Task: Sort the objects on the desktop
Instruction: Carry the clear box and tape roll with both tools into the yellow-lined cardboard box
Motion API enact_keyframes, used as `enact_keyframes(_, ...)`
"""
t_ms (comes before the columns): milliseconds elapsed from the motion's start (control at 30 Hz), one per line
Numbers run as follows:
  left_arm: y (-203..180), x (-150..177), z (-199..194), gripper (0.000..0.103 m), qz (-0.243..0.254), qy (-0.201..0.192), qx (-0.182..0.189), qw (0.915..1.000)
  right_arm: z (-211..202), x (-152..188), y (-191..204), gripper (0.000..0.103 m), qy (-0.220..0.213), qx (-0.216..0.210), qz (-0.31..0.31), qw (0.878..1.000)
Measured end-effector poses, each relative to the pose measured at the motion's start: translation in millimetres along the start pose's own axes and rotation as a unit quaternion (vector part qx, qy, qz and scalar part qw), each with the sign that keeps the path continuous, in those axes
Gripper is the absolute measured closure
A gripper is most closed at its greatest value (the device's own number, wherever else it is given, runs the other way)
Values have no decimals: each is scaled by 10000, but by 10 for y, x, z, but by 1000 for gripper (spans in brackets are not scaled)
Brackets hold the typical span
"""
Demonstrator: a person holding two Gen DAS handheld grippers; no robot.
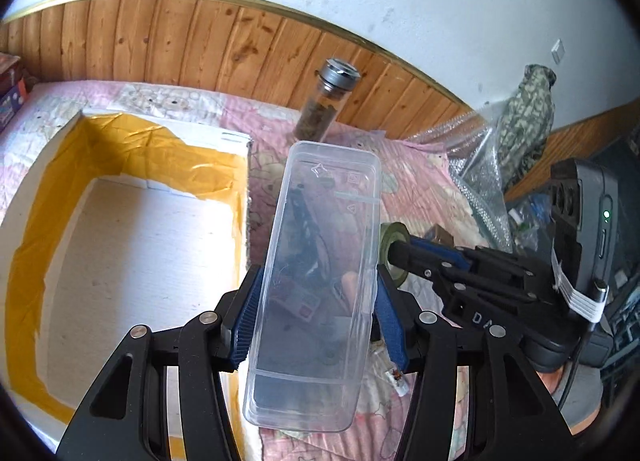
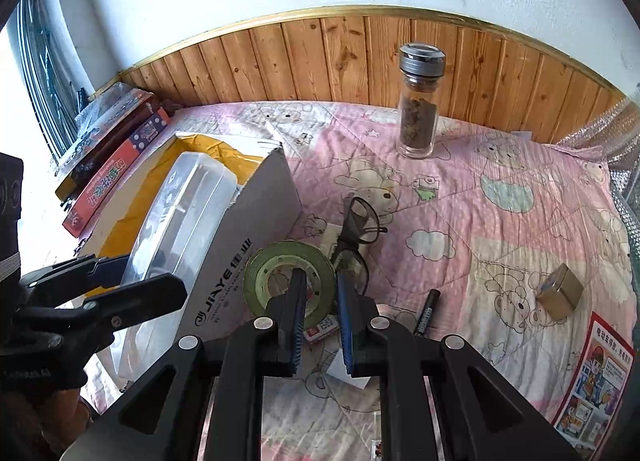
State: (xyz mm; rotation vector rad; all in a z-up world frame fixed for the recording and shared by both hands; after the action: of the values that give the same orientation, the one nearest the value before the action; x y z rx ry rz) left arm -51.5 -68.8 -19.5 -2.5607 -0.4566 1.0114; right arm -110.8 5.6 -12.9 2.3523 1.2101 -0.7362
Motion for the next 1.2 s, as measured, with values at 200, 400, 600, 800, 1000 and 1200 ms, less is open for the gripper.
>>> enact_keyframes(200,245,-96,-136,48,-187,-149,-126,9996,-32,-44,337,87,-102,-127,-228,9996)
enact_keyframes(400,553,-186,-259,48,-433,-279,-248,9984,-11,-55,646,87,-137,-188,-503,9985)
enact_keyframes(600,810,-267,-271,48,-681,-303,-326,9967,34,-115,923,87,-162,-282,-705,9970)
enact_keyframes(800,983,-312,-222,48,-887,-269,-386,9949,118,-192,1131,87,-134,-222,-977,9949)
enact_keyframes(1000,1144,-336,-140,48,-937,-174,-693,9930,303,-224,1215,87,-4,-163,-1075,9941)
enact_keyframes(1200,1350,-365,-46,48,-973,-92,-1036,9898,503,-313,1274,87,114,-71,-1228,9923)
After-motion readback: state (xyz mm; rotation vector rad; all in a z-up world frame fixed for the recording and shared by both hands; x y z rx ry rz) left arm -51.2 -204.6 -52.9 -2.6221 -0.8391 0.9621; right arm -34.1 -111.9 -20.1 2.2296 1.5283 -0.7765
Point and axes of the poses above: each gripper's, at about its wrist camera, not at the fingertips, and z roughly the way its jaws point, y to its left, x to its underside, the point moved 7 cm from there along z, roughly the way its jaws point, and after that the axes turned 1 degree about -z, right-handed, at the moved point
